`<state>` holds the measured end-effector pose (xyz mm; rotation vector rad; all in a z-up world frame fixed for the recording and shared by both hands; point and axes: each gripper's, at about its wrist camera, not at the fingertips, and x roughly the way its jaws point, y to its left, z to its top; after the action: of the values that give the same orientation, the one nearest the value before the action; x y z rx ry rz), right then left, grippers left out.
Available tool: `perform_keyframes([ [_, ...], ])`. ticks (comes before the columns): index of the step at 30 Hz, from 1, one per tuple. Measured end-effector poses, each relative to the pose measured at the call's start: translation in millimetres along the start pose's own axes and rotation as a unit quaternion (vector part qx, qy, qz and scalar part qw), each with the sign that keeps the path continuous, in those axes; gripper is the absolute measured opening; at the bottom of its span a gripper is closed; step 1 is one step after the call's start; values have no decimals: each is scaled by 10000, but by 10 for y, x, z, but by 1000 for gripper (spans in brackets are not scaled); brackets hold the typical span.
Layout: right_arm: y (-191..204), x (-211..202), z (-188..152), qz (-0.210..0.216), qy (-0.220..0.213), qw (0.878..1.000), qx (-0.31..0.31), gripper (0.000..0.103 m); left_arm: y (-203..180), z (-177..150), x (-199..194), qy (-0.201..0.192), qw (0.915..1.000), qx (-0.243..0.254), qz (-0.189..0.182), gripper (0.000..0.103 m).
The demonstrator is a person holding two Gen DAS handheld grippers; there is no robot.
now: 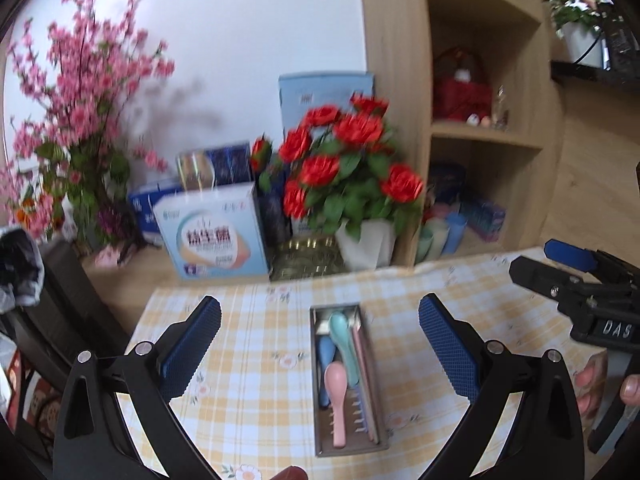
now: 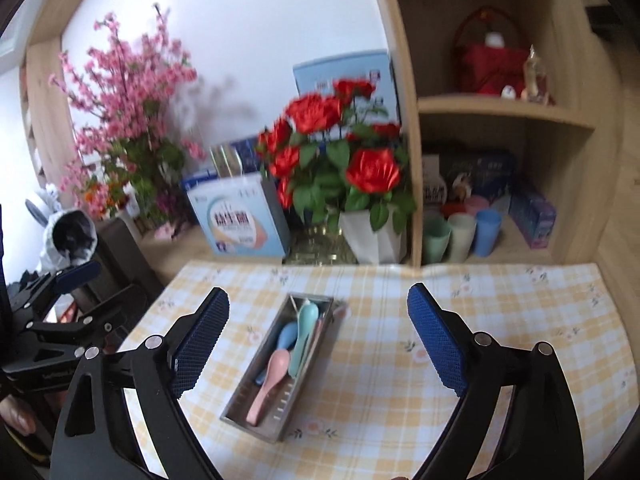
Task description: Organize utensils
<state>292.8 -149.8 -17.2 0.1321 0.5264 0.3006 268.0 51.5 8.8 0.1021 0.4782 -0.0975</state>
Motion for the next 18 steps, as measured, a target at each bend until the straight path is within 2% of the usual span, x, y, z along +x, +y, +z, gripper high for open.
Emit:
perform_keyframes([
  [2, 10, -199, 48, -29, -235, 9997, -76, 88, -81, 88, -118, -169, 9998, 51, 74, 97],
  [6, 6, -545, 115, -313, -610, 9976, -138, 88, -232, 248, -363, -456, 9989, 87, -5, 97],
  [11, -44, -850, 162, -449, -884, 9951, -66, 88, -399, 331, -647, -813, 9966, 117, -62, 97],
  [18, -144, -1086, 132, -713, -1081, 9916, -65, 88, -445, 322, -774, -915, 9957, -46, -104, 97],
])
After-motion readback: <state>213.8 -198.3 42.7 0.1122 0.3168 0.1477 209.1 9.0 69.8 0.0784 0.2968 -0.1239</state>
